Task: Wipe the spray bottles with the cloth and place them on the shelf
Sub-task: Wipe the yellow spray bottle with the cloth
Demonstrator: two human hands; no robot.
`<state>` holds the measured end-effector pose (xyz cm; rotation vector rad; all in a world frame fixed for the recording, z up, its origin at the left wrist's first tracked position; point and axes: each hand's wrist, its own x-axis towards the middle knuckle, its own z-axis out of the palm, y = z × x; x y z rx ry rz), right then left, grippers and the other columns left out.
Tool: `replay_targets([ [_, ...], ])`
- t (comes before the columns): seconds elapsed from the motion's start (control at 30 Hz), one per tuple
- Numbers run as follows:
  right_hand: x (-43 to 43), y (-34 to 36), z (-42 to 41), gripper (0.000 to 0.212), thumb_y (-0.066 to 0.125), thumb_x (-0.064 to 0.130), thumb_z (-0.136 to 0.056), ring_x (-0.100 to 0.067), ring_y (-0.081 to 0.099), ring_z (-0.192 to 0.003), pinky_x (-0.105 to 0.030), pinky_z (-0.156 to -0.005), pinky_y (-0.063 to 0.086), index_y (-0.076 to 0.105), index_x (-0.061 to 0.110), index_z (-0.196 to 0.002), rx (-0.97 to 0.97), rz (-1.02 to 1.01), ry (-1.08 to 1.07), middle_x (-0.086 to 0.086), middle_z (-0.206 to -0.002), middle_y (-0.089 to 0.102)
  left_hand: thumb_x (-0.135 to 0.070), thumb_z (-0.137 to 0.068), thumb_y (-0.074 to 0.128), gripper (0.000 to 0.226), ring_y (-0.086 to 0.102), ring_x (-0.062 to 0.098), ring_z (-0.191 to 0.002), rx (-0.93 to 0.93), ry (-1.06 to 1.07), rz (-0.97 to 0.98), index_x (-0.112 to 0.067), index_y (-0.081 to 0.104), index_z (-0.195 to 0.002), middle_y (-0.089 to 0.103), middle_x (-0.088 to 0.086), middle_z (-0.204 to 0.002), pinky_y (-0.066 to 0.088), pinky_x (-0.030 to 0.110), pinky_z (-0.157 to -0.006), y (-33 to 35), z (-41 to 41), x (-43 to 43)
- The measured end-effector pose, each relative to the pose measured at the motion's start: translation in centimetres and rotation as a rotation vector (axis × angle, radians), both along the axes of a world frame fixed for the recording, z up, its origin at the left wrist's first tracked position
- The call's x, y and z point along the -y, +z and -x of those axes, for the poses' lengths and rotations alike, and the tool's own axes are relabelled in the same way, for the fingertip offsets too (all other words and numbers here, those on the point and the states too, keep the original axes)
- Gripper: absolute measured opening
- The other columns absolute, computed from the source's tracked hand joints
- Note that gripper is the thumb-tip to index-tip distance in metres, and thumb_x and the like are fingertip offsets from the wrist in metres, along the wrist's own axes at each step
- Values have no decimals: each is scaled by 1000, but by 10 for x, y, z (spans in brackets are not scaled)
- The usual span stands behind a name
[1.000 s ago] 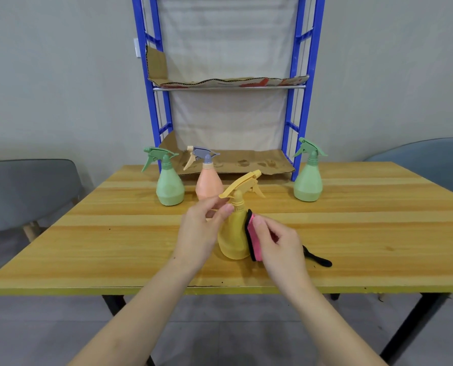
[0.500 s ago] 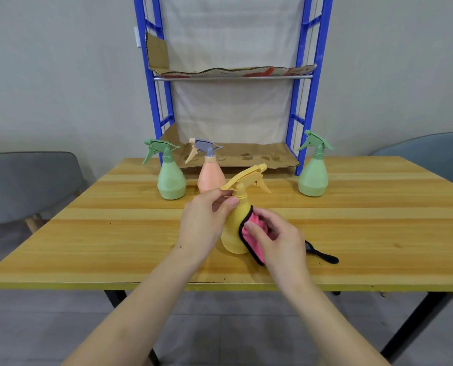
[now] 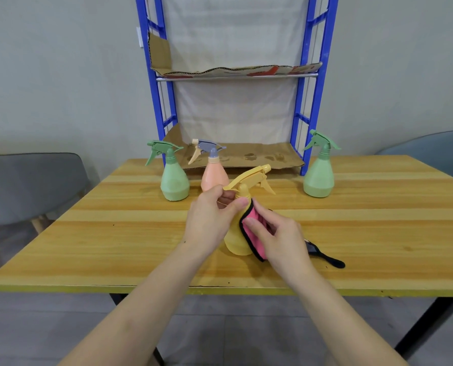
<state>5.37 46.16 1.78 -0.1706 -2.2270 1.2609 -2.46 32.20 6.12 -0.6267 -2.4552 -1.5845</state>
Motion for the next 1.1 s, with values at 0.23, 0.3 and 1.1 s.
replay_targets([
  [0.23, -27, -15, -16, 52, 70, 32, -98, 7, 62, -94, -10, -81, 48, 54, 45, -146, 196, -148, 32, 22, -105, 74, -42, -91, 75, 28, 69, 9, -94, -43, 4, -35, -19, 73, -107, 75, -12, -99, 58, 43, -89, -8, -4, -2],
  [0.3, -24, -16, -16, 51, 73, 34, -95, 12, 60, -93, -5, -76, 43, 58, 40, -144, 172, -115, -4, 26, -111, 73, -41, -92, 74, 29, 69, 7, -95, -53, 5, -35, -19, 73, -110, 74, -11, -101, 58, 40, -90, -8, -4, -3],
  [1.1, 9, 3, 8, 56, 62, 41, -101, -18, 66, -109, -38, -98, 52, 46, 32, -155, 24, -174, -66, 3, -125, 73, -29, -100, 67, 21, 67, 4, -104, -133, -57, -15, -19, 72, -117, 74, -11, -111, 55, 37, -97, -19, 9, -2],
])
